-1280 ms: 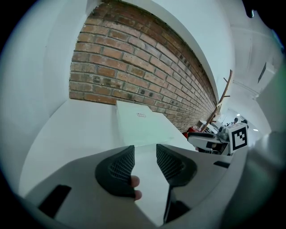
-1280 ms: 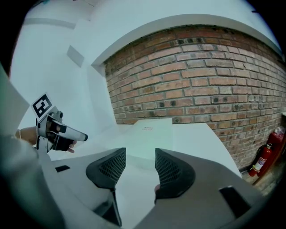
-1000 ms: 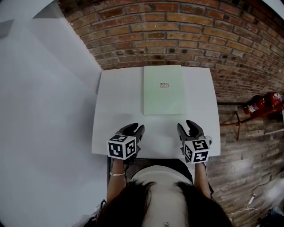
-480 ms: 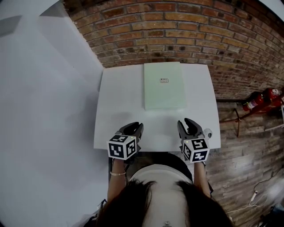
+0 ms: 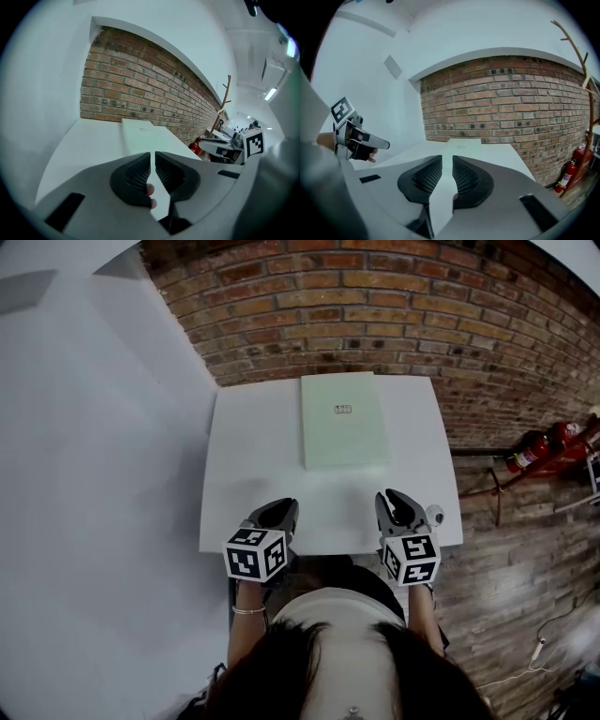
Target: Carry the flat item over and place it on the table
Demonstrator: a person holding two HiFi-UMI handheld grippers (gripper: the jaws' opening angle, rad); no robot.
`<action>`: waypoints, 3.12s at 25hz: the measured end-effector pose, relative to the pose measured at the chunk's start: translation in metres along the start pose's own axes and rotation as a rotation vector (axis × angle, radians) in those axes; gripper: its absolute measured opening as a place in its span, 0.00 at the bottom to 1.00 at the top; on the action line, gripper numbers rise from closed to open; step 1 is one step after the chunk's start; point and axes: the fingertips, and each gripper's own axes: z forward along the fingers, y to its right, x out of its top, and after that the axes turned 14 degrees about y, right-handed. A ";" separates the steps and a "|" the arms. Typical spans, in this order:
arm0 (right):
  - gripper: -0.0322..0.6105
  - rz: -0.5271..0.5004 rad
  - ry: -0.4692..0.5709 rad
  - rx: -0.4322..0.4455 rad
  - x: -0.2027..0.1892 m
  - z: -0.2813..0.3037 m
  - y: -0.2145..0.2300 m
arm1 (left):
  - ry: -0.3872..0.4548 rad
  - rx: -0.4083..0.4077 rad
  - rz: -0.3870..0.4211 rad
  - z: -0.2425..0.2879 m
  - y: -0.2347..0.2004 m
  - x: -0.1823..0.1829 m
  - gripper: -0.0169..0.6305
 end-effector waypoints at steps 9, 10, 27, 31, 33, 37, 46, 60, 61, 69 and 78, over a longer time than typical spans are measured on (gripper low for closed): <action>0.16 -0.017 0.015 -0.004 0.007 -0.015 -0.014 | 0.066 -0.015 0.017 -0.018 0.008 0.014 0.05; 0.16 -0.017 0.016 -0.004 0.008 -0.016 -0.016 | 0.072 -0.016 0.018 -0.020 0.009 0.015 0.05; 0.12 -0.017 0.128 0.005 0.046 -0.057 -0.043 | 0.211 -0.044 0.078 -0.062 0.029 0.032 0.04; 0.12 -0.020 0.160 0.003 0.055 -0.070 -0.051 | 0.240 -0.049 0.099 -0.076 0.034 0.035 0.04; 0.12 -0.013 0.173 0.004 0.058 -0.075 -0.056 | 0.255 -0.052 0.103 -0.082 0.036 0.037 0.04; 0.12 -0.002 0.200 0.009 0.066 -0.087 -0.064 | 0.294 -0.060 0.117 -0.096 0.044 0.041 0.04; 0.12 -0.023 0.292 0.002 0.090 -0.118 -0.079 | 0.377 -0.077 0.152 -0.127 0.063 0.055 0.04; 0.11 -0.067 0.405 -0.003 0.115 -0.160 -0.105 | 0.439 -0.116 0.201 -0.164 0.090 0.060 0.04; 0.11 -0.071 0.414 -0.003 0.116 -0.163 -0.107 | 0.444 -0.118 0.203 -0.167 0.091 0.060 0.04; 0.11 -0.100 0.457 0.014 0.124 -0.175 -0.127 | 0.478 -0.115 0.211 -0.185 0.090 0.060 0.04; 0.11 -0.135 0.516 0.022 0.133 -0.186 -0.141 | 0.513 -0.107 0.239 -0.196 0.091 0.062 0.04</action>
